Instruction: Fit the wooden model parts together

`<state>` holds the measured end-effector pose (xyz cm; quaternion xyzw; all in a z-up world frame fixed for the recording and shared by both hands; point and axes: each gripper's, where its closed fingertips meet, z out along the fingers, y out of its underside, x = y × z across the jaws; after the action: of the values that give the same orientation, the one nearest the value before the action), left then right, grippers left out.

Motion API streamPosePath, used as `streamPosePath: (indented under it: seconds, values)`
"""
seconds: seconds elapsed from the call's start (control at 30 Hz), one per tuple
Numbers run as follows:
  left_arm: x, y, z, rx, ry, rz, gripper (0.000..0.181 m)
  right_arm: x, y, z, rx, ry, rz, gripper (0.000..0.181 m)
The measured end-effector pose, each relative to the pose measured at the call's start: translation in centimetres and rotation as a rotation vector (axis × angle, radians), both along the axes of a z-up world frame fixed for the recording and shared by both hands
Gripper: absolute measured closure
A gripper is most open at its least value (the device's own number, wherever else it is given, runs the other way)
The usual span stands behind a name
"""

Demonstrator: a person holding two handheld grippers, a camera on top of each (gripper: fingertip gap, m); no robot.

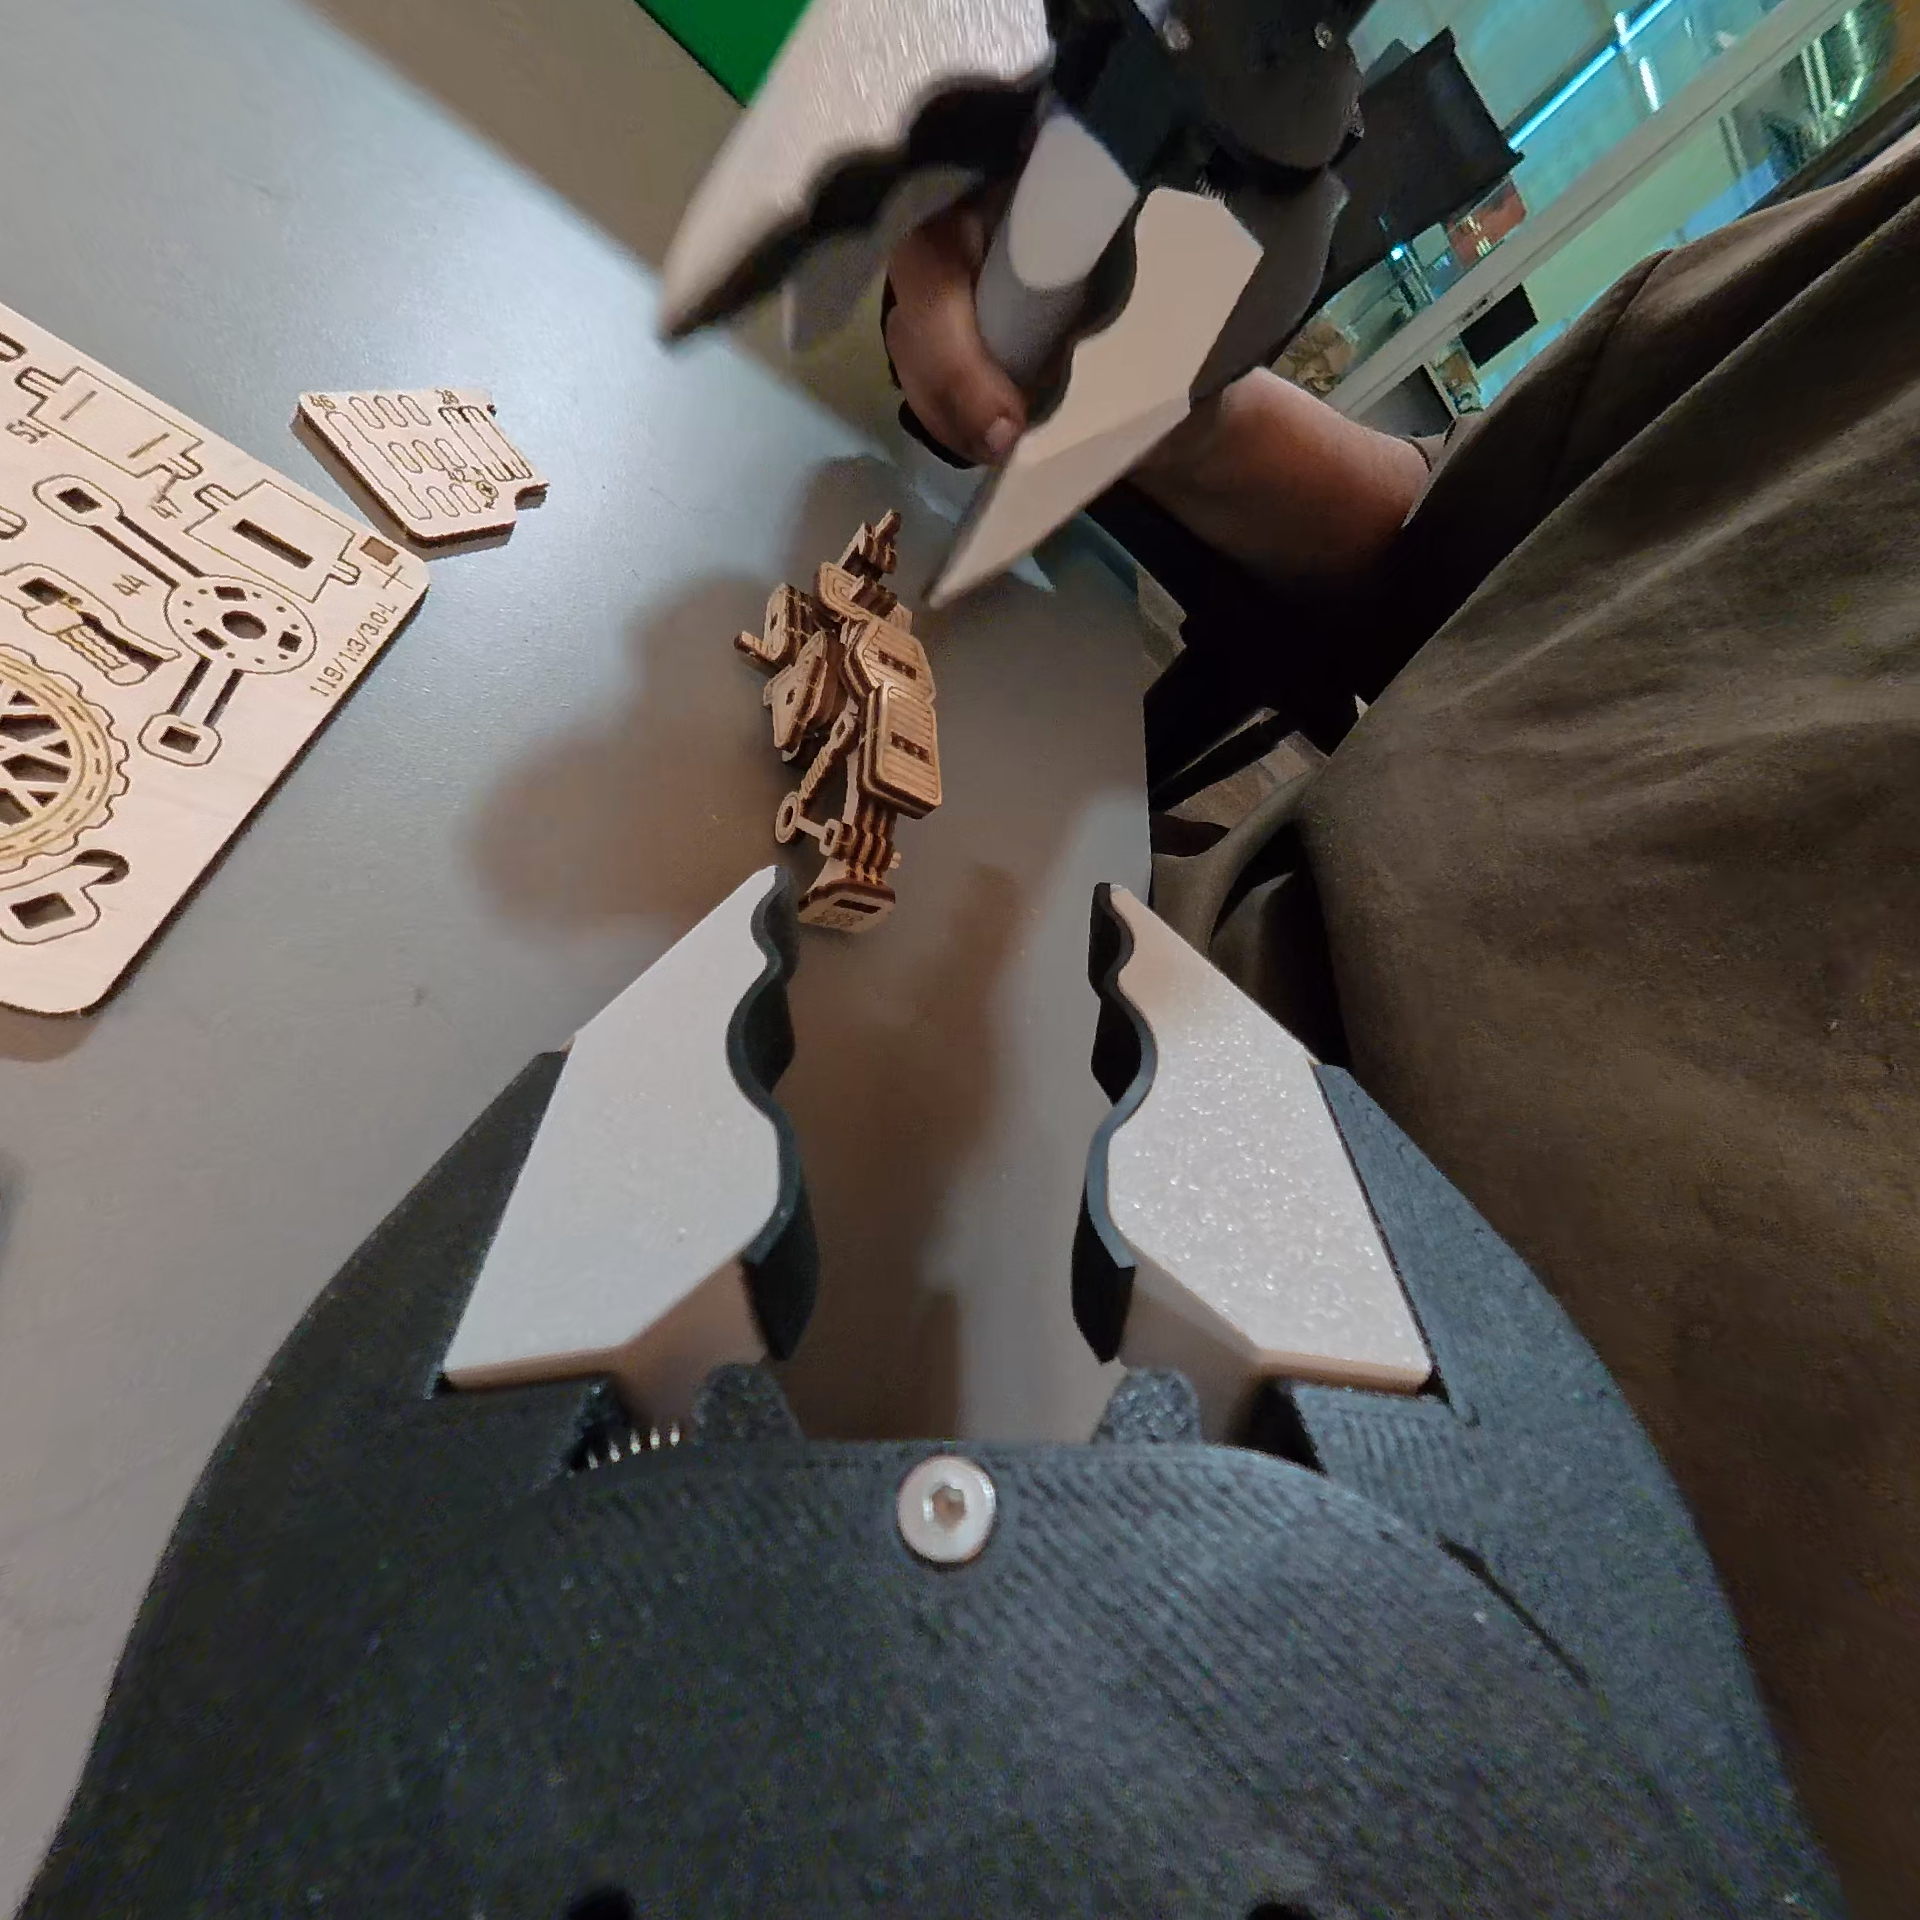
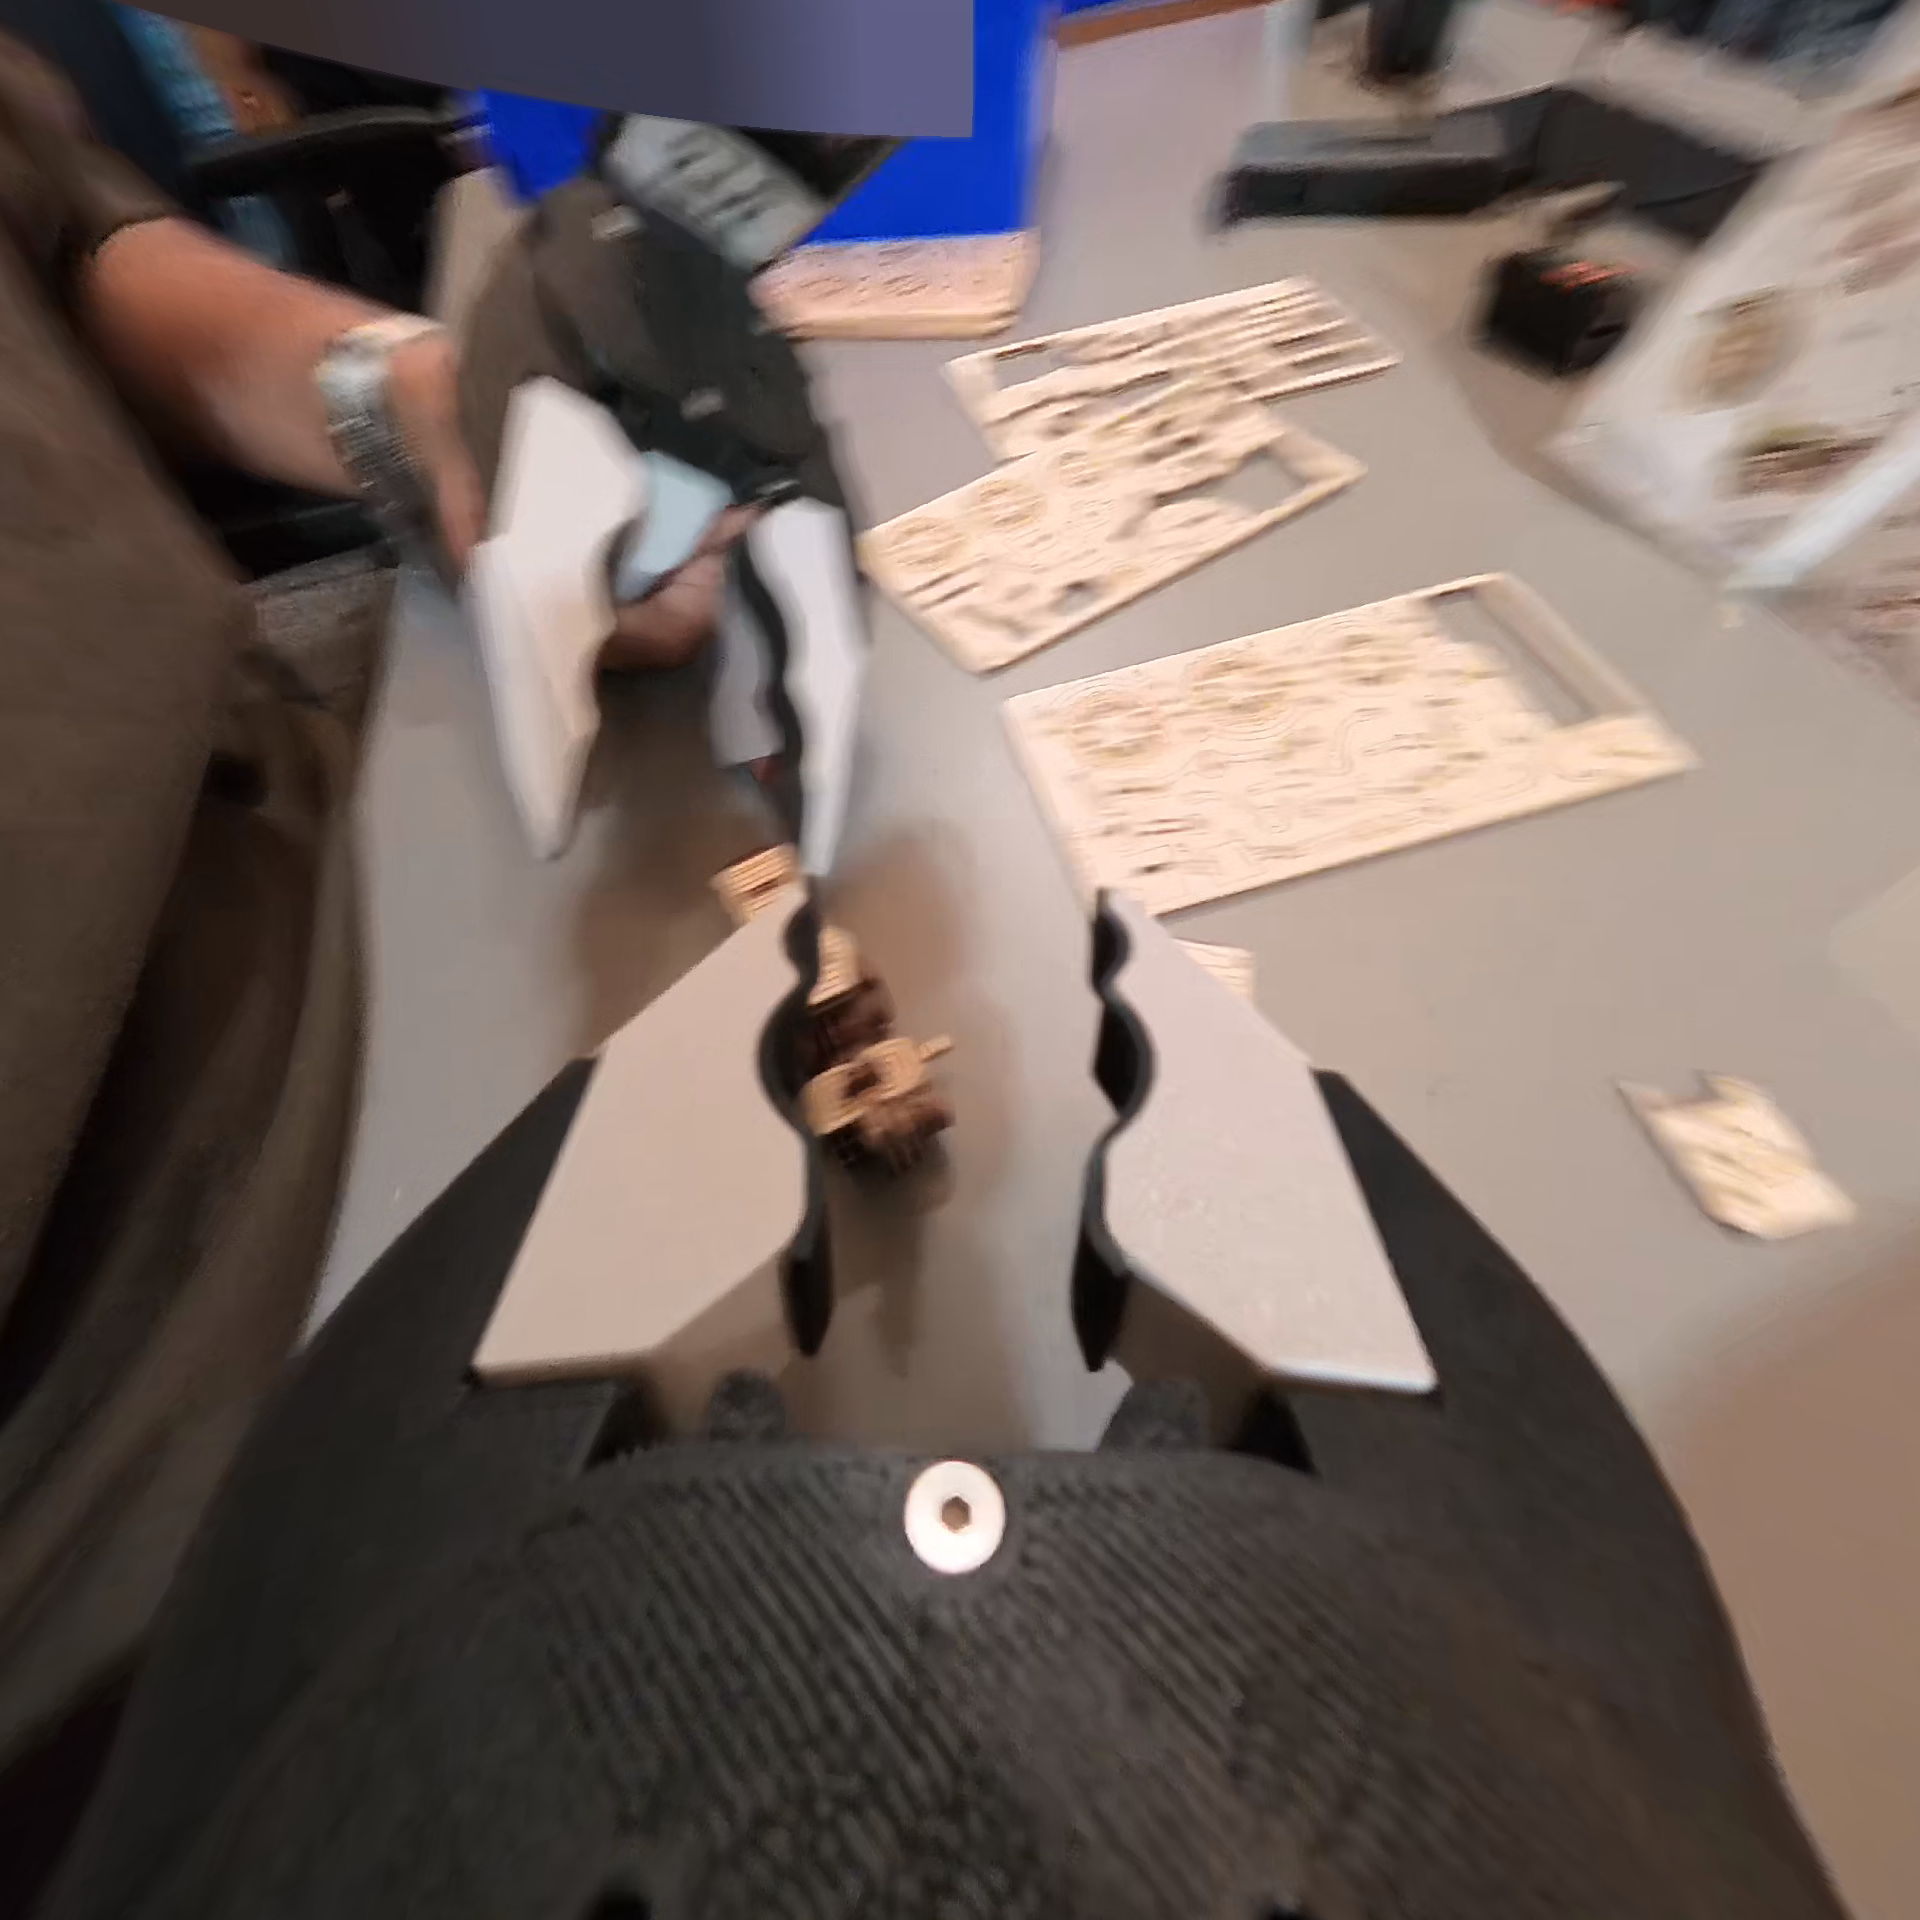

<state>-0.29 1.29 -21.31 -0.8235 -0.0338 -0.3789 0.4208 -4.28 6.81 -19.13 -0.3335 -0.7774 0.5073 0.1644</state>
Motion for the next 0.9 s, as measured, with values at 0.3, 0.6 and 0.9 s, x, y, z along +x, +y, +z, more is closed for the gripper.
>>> streamPosePath:
  seconds: [0.3, 0.6, 0.9]
  values:
    - [-2.2, 0.1, 0.9, 0.054, -0.017, 0.091, 0.120, -2.1, 4.8, 3.6, 0.180, 0.390, -0.338, 0.094]
    - [-2.5, -0.8, 1.6, 0.097, -0.066, 0.192, 0.121, 1.0, 2.2, 4.3, 0.089, 0.452, -0.339, 0.111]
    - [0.6, -5.5, 3.0, 0.196, -0.109, 0.391, 0.123, 10.2, -0.6, 3.8, -0.207, 0.211, -0.433, 0.134]
